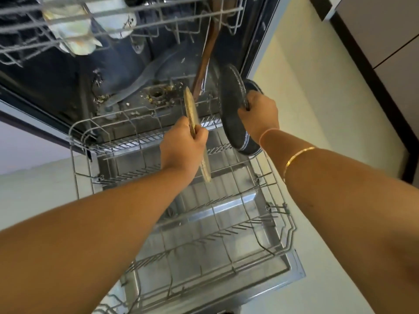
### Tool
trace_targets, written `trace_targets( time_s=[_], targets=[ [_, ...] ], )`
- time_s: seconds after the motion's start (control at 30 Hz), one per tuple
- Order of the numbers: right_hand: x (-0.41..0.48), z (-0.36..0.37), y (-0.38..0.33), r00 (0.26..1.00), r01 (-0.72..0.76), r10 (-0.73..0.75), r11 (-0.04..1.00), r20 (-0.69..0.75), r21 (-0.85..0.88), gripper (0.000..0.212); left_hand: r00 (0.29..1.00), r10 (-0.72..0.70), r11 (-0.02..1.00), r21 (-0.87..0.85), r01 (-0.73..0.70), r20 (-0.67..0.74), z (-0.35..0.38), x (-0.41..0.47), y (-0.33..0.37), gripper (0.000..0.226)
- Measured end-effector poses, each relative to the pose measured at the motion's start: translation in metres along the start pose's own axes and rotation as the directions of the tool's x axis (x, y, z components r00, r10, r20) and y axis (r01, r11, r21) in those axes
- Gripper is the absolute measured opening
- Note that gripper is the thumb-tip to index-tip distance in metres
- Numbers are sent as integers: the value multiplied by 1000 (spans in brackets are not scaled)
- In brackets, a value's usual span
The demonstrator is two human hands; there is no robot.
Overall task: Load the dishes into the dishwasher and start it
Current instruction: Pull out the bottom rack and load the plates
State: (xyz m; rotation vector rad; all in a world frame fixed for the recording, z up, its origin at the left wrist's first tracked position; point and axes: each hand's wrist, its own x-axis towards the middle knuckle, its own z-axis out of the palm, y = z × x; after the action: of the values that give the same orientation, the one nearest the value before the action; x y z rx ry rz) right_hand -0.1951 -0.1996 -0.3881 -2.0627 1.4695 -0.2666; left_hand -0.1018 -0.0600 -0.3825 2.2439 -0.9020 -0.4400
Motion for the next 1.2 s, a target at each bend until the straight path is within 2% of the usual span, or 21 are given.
trace_targets(
  time_s=[0.23,0.43,0.63,0.83,0.97,1.2],
  targets=[
    [13,12,9,999,10,-11,1000,-35,-8,20,999,5,999,-41,-6,-37,8,11,-15,38],
    [24,-1,2,998,56,-54,990,16,-128,25,998,6,999,-52,-10,-65,6,15,-22,33],
    [35,-1,-10,1000,10,-7,991,22,-133,27,998,13,997,-76,-18,-68,5,17,-13,38],
    [34,-6,-14,996,82,-84,977,-1,-199,26,996,45,993,-106,-52,-72,9,16,-7,38],
    [24,4,4,999,41,-37,977,22,-209,29,996,55,993,-96,-61,-68,10,16,-5,38],
    [13,17,35,973,-160,191,963,128,-218,25,996,40,991,-123,-50,-81,11,19,-11,37]
  ],
)
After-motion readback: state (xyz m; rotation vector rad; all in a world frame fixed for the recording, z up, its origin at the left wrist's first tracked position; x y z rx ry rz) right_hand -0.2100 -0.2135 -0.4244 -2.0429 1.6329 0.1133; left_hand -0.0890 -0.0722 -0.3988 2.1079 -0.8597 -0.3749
